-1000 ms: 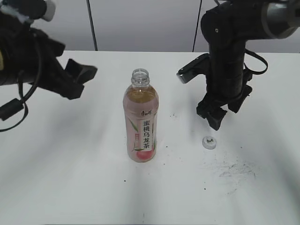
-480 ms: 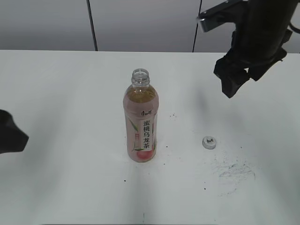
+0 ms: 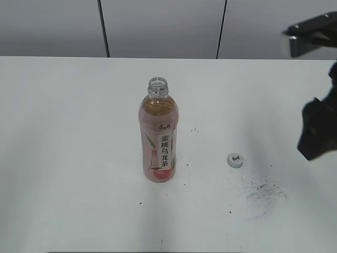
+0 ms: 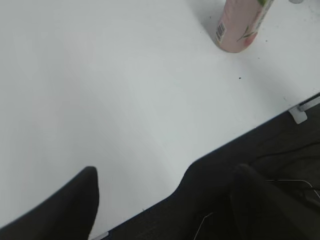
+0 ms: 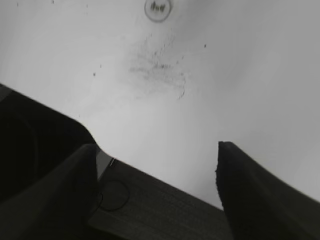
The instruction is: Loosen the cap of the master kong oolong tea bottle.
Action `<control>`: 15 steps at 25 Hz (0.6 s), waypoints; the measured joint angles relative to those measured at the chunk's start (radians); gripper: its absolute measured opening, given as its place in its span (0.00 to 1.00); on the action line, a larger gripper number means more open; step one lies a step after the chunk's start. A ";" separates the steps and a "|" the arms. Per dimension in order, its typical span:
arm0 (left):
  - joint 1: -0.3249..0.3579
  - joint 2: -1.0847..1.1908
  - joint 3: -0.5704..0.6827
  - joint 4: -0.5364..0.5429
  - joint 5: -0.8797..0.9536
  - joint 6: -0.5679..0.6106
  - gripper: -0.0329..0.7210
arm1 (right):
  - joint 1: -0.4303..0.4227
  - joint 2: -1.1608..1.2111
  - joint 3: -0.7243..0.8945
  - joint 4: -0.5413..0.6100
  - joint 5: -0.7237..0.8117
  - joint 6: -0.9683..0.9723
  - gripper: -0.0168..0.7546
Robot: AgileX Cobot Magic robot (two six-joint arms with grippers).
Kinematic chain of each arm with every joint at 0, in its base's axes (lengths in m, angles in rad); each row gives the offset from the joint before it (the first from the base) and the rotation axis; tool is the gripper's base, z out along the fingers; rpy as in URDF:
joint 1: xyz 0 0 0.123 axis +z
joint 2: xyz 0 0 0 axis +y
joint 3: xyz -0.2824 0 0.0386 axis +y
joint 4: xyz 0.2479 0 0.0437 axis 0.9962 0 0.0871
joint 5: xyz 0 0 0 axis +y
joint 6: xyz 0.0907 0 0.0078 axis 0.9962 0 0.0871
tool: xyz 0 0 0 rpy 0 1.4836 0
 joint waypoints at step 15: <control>0.000 -0.422 0.102 -0.016 -0.057 0.011 0.69 | 0.000 -0.786 0.498 0.031 -0.081 0.000 0.74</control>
